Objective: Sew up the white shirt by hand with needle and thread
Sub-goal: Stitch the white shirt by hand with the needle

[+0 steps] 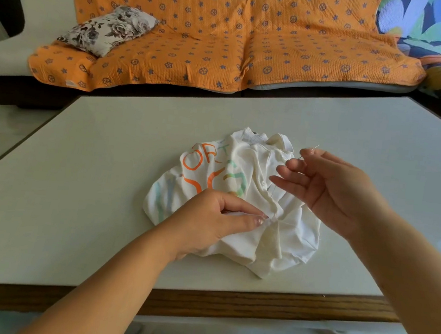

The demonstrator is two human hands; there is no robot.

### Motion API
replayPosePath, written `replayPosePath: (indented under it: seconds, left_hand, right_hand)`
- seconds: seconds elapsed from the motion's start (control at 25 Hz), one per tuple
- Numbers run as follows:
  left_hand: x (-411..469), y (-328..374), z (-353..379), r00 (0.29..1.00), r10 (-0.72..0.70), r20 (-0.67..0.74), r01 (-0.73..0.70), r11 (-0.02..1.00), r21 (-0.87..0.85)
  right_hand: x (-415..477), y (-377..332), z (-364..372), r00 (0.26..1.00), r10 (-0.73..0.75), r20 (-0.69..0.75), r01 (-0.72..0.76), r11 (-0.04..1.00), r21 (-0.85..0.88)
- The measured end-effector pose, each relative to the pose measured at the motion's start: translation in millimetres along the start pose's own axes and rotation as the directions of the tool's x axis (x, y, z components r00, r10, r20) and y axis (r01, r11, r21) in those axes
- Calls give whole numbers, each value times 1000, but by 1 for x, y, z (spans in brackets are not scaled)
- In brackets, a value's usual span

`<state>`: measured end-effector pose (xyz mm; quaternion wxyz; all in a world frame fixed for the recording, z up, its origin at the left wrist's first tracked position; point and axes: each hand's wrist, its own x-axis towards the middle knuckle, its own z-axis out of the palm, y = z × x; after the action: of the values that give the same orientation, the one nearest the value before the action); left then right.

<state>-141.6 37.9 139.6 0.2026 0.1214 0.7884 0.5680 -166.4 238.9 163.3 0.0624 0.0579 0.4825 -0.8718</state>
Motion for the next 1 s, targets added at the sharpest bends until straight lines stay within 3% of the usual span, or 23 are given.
replayPosePath:
  seconds: [0.16, 0.28, 0.36, 0.68, 0.84, 1.0]
  left_hand:
    - [-1, -1, -3, 999, -20, 45, 21, 1000, -7]
    - [-2, 0, -5, 998, -27, 56, 27, 1000, -10]
    - [-4, 0, -6, 997, -25, 70, 26, 1000, -13]
    - [-7, -1, -18, 995, -4, 95, 14, 994, -109]
    - [-9, 2, -26, 996, -23, 83, 48, 944, -326]
    - [-10, 0, -39, 1000, -13, 3, 12, 826, -564]
  right_hand:
    - [13, 1, -12, 970, -201, -136, 150, 937, -316]
    - [21, 1, -24, 881, -455, -130, 231, 653, -722]
    - [26, -1, -34, 841, -534, -90, 222, 491, -843]
    - [39, 9, -59, 908, -417, -40, 39, 180, -983]
    - [44, 15, -72, 917, -398, -24, 3, 68, -998]
    - [48, 15, -84, 905, -423, -49, -49, 11, -999]
